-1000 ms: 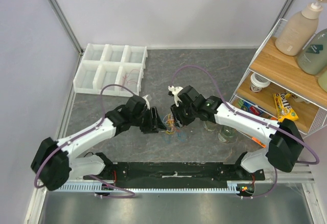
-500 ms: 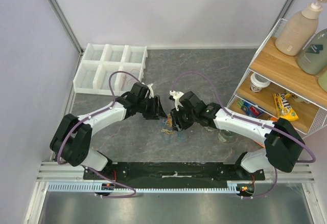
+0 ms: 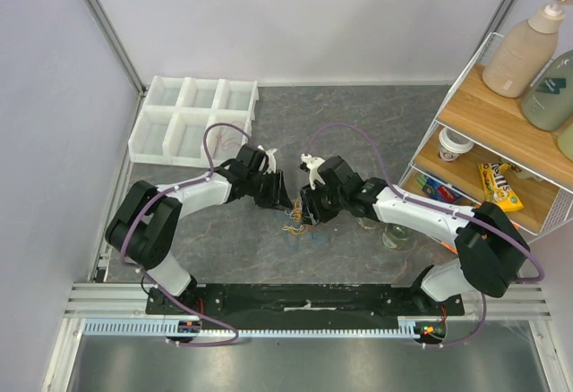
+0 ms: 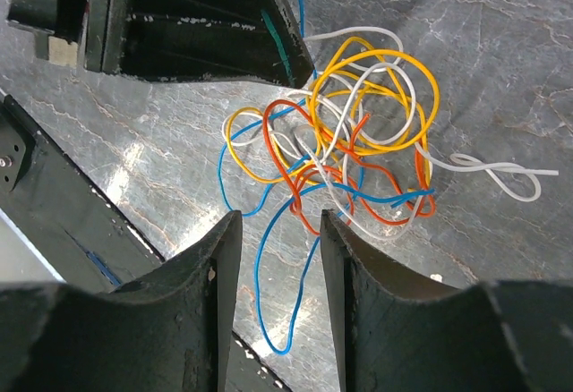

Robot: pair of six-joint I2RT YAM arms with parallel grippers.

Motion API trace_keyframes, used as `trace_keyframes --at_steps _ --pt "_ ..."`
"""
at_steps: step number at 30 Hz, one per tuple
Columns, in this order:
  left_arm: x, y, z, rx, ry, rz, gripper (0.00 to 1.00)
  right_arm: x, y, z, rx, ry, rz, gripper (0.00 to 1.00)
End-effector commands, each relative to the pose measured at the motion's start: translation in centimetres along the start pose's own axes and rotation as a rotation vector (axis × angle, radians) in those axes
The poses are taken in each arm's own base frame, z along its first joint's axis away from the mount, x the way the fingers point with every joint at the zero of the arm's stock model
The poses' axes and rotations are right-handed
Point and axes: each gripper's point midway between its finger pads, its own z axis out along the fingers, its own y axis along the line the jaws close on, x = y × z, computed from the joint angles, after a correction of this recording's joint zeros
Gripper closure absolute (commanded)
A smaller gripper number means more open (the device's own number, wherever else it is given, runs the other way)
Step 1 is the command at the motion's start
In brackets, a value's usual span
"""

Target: Untangle the cables

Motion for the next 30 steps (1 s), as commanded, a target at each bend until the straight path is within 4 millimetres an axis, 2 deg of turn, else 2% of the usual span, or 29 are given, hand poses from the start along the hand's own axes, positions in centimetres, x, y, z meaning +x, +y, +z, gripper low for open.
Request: trace_keyframes --at_steps 1,5,8,10,15,18,23,30 --pt "-2.4 -1.8 0.2 0.076 -0.056 0.08 0.66 -1.0 0.2 0.7 -0.02 -0.017 -0.009 0.52" --pt "-2.0 -2.1 0.2 0.089 -0.037 0.066 0.87 -0.7 -0.3 1.3 0.005 -0.002 -0.001 0.53" --pt "-1.9 -2.6 -1.0 0.094 -0.047 0.062 0.93 -0.9 -1.0 1.5 0.049 0.004 0.007 0.57" --pt "-1.8 -3.2 -2.1 0.098 -0.064 0.055 0.98 -0.9 -1.5 1.4 0.078 0.012 0.007 0.65" --pt "-1.6 -3.8 -5.7 0.063 -0.139 0.057 0.98 -1.0 -2.7 0.8 0.15 -0.003 0.007 0.89" --pt "-1.3 -3.6 -8.7 -0.008 -0.196 0.033 0.98 -0.5 -3.7 -0.1 0.204 0.002 0.014 1.0" --pt "-2.2 -3.2 -15.0 -0.148 -0.356 0.056 0.98 -0.1 -5.0 -1.6 0.28 -0.023 0.011 1.0" --pt "-5.5 -6.2 -27.1 -0.199 -0.745 0.118 0.98 0.9 -5.9 -2.8 0.322 -0.022 0.007 1.0"
